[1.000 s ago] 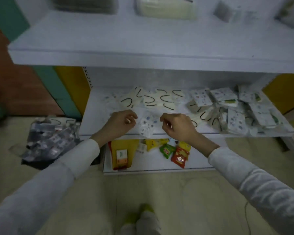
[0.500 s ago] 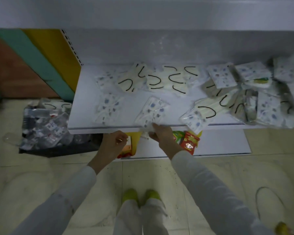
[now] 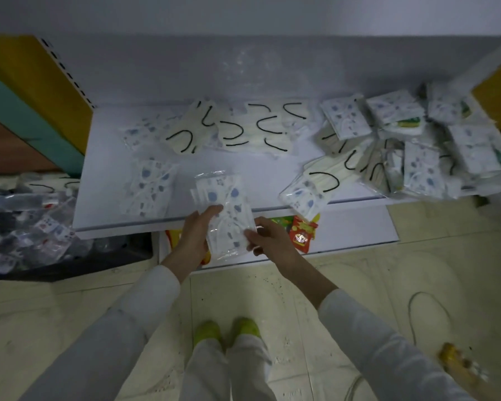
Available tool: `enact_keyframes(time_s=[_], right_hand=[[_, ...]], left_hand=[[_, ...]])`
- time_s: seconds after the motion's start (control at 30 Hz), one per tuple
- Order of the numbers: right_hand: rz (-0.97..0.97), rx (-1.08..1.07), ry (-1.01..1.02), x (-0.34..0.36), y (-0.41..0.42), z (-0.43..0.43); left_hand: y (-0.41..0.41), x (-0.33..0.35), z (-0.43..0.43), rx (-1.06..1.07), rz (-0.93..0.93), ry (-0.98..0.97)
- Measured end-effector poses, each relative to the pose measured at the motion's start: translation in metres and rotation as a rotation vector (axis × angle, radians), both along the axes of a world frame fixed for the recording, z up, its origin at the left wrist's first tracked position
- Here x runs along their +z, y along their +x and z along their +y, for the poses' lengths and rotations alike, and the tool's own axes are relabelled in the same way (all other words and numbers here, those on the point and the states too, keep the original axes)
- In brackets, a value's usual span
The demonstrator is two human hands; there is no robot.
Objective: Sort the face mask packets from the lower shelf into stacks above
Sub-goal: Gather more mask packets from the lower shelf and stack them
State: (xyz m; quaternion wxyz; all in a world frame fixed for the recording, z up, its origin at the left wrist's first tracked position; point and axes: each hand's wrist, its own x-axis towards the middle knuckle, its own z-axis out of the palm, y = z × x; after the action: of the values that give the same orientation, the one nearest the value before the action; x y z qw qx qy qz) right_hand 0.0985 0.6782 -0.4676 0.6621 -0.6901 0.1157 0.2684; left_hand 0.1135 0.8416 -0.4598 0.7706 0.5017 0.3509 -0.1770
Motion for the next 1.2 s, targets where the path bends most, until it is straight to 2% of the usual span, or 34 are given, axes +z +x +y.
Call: enact_keyframes(time_s=[0.2, 0.3, 0.33, 0.47, 0.6, 0.77, 0.9, 1.0, 1.07, 1.2], right_hand=[[-0.140, 0.073, -0.060, 0.012, 0.003, -0.028], [-0.101, 0.079, -0.163, 0.013, 0.004, -0.042], [-0.054, 0.000, -0.194, 0.011, 0.005, -0.047], [0.114, -0.630, -0.250, -0.005, 0.021, -0.068], [0.361, -0.772, 0.031, -0.026, 0.044, -0.076], [0.334, -0.706, -0.101, -0.028, 0.048, -0.064], [0.247, -0.564, 0.162, -0.007, 0.034, -0.038], [0.103, -0.315, 0.255, 0.012, 0.020, -0.016], [0.005, -0.109, 0.178, 0.016, 0.014, 0.000], [-0.076, 0.144, -0.082, 0.012, 0.006, 0.030]], left_hand=[[0.003, 0.010, -0.035, 0.050, -0.014, 0.065], [0.005, 0.012, -0.041, -0.007, -0.041, 0.094], [0.006, 0.013, -0.041, -0.020, -0.046, 0.106], [0.006, 0.012, -0.032, -0.026, -0.043, 0.124], [0.000, 0.012, -0.021, -0.054, -0.049, 0.135], [-0.005, 0.002, -0.009, 0.018, -0.038, 0.168], [-0.003, -0.002, -0.002, 0.106, -0.046, 0.163], [-0.003, -0.002, 0.004, 0.166, -0.023, 0.158], [-0.004, -0.006, 0.011, 0.219, 0.031, 0.150], [-0.007, 0.004, 0.024, 0.330, 0.029, -0.072]])
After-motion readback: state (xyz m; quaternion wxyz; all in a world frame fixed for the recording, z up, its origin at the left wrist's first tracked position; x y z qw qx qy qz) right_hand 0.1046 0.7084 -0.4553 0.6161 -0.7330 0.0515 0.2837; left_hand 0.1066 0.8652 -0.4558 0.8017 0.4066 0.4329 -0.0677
